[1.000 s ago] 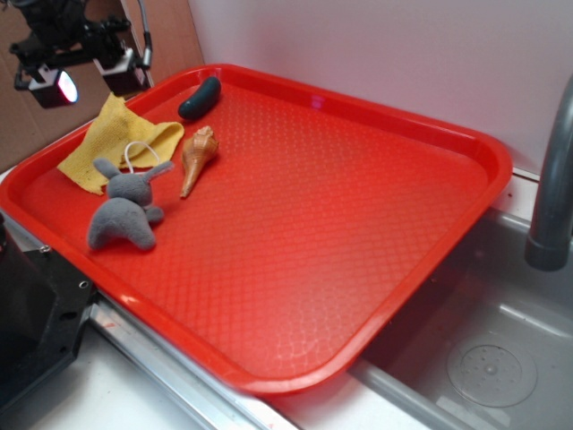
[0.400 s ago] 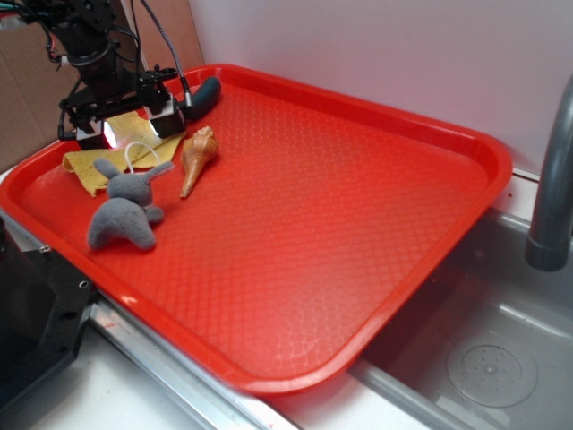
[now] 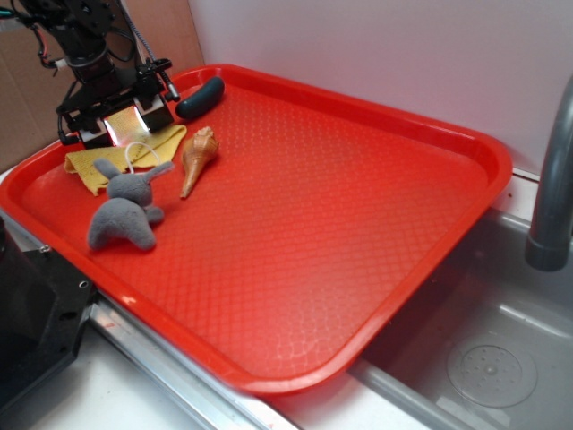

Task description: Grab the yellow cloth.

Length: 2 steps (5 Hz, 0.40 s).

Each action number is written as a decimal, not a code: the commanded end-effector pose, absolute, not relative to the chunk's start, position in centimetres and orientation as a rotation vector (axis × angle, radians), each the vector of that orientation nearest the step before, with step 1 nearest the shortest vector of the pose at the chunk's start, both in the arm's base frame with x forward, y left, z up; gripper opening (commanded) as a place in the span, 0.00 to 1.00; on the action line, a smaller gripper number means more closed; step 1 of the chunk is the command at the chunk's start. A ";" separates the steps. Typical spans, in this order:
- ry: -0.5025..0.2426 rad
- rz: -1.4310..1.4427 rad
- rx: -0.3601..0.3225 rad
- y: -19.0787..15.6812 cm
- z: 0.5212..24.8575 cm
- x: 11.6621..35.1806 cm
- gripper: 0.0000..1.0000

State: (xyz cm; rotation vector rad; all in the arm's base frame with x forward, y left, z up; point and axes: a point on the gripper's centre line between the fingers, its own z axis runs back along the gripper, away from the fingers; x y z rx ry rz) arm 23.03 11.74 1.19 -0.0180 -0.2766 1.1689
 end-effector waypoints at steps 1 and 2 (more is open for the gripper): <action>-0.252 0.749 0.258 13.6 4.4 22.3 0.00; -0.276 0.687 0.212 12.5 8.3 22.5 0.00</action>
